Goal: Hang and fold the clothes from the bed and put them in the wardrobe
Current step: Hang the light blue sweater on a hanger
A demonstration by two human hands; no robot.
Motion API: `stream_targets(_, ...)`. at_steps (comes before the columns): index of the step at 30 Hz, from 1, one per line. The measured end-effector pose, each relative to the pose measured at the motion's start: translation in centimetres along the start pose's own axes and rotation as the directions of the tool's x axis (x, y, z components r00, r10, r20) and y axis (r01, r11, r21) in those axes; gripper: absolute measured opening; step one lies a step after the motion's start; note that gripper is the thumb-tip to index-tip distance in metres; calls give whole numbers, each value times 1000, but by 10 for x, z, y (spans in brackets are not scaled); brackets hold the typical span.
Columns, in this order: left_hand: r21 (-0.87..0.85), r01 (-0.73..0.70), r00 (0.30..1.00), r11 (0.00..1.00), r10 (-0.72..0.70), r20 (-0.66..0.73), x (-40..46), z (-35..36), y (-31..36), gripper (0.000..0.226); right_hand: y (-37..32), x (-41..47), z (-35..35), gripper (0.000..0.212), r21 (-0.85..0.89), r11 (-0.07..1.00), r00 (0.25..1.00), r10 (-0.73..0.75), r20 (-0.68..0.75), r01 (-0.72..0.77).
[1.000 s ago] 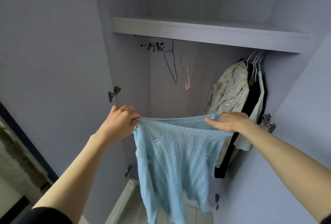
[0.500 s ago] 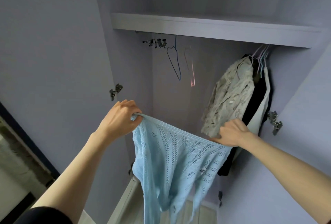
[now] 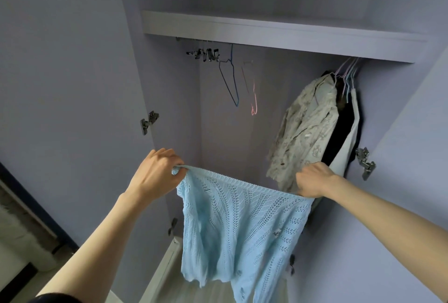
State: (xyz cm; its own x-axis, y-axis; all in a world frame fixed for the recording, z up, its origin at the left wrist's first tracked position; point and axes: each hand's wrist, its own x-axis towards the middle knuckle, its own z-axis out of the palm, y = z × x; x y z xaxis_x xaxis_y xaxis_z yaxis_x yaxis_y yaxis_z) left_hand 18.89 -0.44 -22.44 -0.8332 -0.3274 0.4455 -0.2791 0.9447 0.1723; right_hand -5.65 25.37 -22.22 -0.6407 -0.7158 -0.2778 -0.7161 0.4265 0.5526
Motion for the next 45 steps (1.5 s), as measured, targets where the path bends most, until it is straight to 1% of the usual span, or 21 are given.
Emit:
stream_targets(3,-35,4,1000,999,-4,-7,-2,4,2,8,2,-4,-1,25,81,983,985,170,-27,-168)
stream_targets(5,-66,14,1000,998,-14,3,-3,5,-1,12,11,-6,-2,20,361,859,918,395,-14,-364)
stream_targets(6,-87,18,1000,996,-16,16,-3,5,-2,21,19,-5,-2,22,545,716,863,505,27,-436)
stream_targets(7,-109,15,1000,994,-12,25,-5,6,-3,33,27,-4,-4,23,715,520,808,579,107,-467)
stream_targets(9,-132,3,1000,991,0,22,-6,8,-2,45,42,-3,-10,22,900,128,741,621,254,-416)
stream_targets(10,-129,2,1000,992,0,15,-6,10,0,43,46,-2,-13,23,929,10,717,638,279,-371)
stream_targets(11,-130,4,1000,992,-4,1,-5,12,3,38,50,-3,-17,24,943,-46,694,665,276,-331)
stream_targets(14,-112,96,995,989,-99,-19,-1,17,11,25,51,0,-29,28,960,73,630,768,119,-269)
stream_targets(17,-56,187,982,981,-188,-3,6,20,12,19,52,2,-42,38,976,165,629,777,-39,-142)
stream_targets(21,81,332,941,940,-335,36,10,22,12,27,52,4,-48,43,995,71,733,673,-99,69)
stream_targets(23,-40,439,898,897,-438,29,12,21,10,32,53,2,-47,40,992,18,807,580,-111,123)
stream_targets(25,-296,539,833,789,-552,47,18,19,6,30,52,1,-46,36,992,-17,876,472,-99,121)
stream_targets(28,-575,625,716,528,-680,155,34,17,-2,12,43,2,-44,27,997,31,947,312,-78,72)
stream_targets(31,-714,654,613,249,-728,307,49,18,-8,12,27,-1,-41,18,990,129,988,138,-68,50)
stream_targets(33,-740,660,575,125,-719,391,53,19,-14,10,18,0,-37,4,983,179,996,76,-52,38)
stream_targets(36,-755,654,557,-47,-646,522,54,21,-23,14,12,4,-30,29,851,525,982,152,-109,13)
stream_targets(38,-752,647,572,-128,-570,589,54,23,-26,15,7,6,-30,44,787,617,946,272,-176,-30)
stream_targets(40,-747,661,618,-76,-509,599,55,23,-28,13,5,11,-31,47,783,610,890,417,-187,-122)
stream_targets(41,-748,664,667,8,-457,588,55,21,-29,12,6,12,-34,44,762,623,865,468,-181,-178)
stream_targets(43,-716,644,761,270,-320,564,55,17,-32,11,9,19,-38,32,689,667,825,537,-178,-285)
stream_targets(45,-567,582,802,583,-295,520,57,16,-37,17,9,25,-39,30,656,676,790,581,-195,-336)
